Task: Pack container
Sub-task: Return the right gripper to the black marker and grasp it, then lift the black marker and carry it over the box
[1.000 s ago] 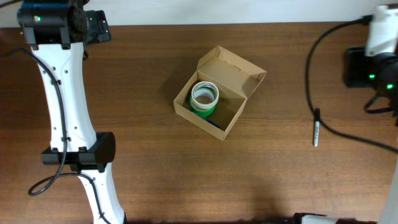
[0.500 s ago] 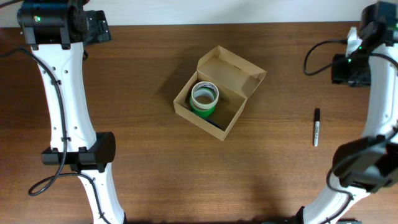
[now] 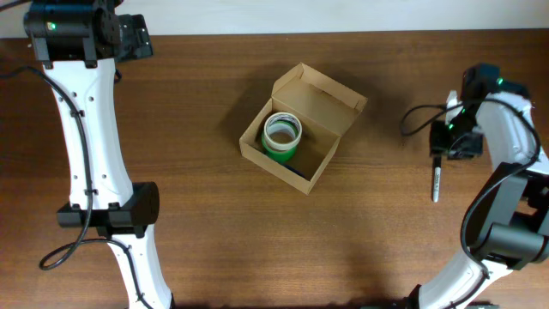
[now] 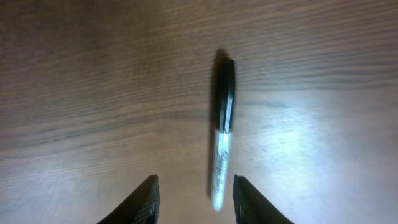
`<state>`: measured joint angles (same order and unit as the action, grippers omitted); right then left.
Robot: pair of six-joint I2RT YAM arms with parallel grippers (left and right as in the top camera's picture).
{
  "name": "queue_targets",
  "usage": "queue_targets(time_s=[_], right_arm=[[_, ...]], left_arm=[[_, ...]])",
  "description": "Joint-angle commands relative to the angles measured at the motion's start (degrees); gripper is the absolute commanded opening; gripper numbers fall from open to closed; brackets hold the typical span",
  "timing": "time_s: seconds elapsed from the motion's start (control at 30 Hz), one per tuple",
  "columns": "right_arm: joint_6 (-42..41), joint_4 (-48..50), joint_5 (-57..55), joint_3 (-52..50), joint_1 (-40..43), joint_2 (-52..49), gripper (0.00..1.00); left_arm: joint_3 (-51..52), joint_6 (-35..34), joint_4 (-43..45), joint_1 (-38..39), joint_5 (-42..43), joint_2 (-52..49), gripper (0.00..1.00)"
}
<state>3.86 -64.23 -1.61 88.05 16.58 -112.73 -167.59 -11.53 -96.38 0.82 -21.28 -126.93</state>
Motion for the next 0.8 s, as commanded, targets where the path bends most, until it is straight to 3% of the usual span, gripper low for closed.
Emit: queue_targets(time_s=[0.0, 0.4, 0.77], right_arm=[[0.1, 4.3, 2.6, -5.1, 0.4, 3.7, 0.40], [0.1, 16.1, 3.5, -13.5, 2.3, 3.6, 0.41], [-2.5, 17.0, 4.4, -15.3, 5.6, 3.6, 0.45]], left_arm=[[-0.4, 0.5, 0.1, -0.3, -0.2, 1.8, 1.00], [-0.5, 0.5, 0.1, -0.3, -0.2, 1.8, 1.00], [-0.4, 0.5, 0.1, -0.3, -0.2, 1.8, 1.00]])
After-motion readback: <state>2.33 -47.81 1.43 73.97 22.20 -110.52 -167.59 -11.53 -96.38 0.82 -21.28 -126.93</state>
